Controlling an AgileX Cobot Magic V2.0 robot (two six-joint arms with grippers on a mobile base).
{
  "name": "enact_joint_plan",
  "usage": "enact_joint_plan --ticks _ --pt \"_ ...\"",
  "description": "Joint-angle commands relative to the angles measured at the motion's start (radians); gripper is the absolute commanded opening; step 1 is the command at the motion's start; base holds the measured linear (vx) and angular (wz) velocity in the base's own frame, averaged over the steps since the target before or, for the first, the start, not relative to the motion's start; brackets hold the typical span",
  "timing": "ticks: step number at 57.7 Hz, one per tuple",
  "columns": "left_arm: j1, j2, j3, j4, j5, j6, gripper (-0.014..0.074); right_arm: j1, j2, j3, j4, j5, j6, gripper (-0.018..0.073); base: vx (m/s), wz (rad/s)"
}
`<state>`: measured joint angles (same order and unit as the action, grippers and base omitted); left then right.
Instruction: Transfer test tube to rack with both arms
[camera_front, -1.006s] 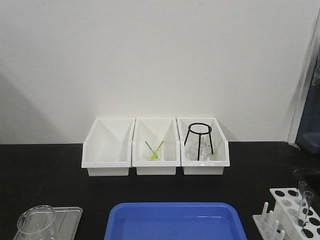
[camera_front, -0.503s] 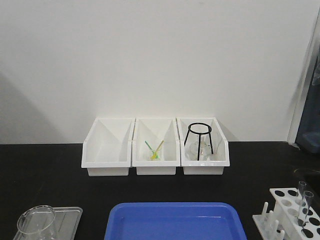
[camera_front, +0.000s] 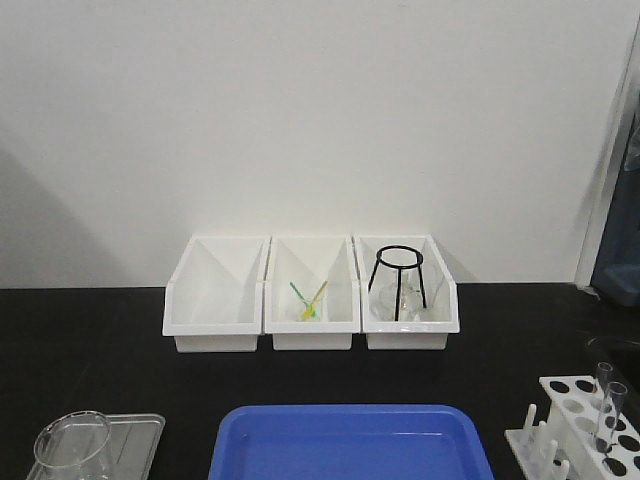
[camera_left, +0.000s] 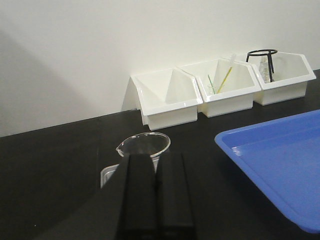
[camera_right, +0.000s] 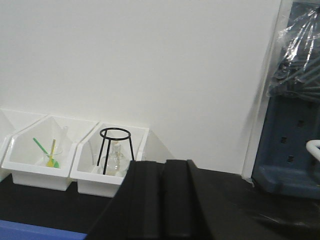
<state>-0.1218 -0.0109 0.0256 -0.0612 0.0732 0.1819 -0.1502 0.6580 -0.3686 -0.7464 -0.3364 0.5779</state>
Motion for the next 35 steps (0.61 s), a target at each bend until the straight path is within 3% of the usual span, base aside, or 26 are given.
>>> enact_joint_plan --ticks 1,35 --pt "0.001 0.005 0.001 -0.002 -0.079 -0.004 -0.0006 0.001 -0.004 -0.032 0.015 -0.053 -0.004 -0.0011 0.0 0.0" --pt "0.001 0.005 0.001 -0.002 -0.079 -0.004 -0.0006 0.032 -0.004 -0.032 0.016 -0.041 -0.009 -0.0011 0.0 0.0"
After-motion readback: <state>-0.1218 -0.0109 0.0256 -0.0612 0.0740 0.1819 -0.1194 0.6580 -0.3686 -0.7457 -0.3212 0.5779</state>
